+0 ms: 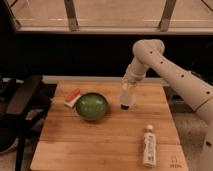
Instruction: Place the ceramic cup over the eraser
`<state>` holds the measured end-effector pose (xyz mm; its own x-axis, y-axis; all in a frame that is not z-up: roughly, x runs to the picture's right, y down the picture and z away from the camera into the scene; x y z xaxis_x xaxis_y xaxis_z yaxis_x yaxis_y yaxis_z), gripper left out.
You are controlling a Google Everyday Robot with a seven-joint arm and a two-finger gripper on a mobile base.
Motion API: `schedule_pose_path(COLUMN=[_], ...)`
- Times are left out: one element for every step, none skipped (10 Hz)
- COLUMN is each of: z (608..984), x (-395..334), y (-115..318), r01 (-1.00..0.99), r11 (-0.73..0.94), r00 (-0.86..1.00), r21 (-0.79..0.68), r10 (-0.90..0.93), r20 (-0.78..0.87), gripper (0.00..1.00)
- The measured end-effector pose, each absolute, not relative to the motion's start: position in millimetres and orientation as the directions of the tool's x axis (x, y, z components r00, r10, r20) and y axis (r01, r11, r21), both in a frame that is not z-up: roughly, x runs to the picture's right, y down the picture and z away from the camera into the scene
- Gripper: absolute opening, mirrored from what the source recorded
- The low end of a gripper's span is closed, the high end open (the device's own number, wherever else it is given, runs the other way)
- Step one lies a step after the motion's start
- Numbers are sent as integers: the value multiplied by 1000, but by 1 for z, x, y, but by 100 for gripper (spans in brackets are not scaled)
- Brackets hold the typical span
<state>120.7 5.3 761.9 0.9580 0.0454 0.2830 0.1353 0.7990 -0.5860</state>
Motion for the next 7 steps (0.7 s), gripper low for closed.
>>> schedule_pose_path(z=[761,761,763,764,765,766,768], x=[122,124,122,120,122,123,123], y=[6,8,8,9,11,12,12], r01=[136,139,144,148,146,144,143], r11=[798,791,789,787,785,785,784], r00=[959,960,959,958,958,959,959], r21=[-587,-596,-598,-599,-602,-603,-604], r10=[43,40,36,36,39,41,42], r20=[281,277,280,284,283,282,281], gripper=[30,41,49,61,71,77,80])
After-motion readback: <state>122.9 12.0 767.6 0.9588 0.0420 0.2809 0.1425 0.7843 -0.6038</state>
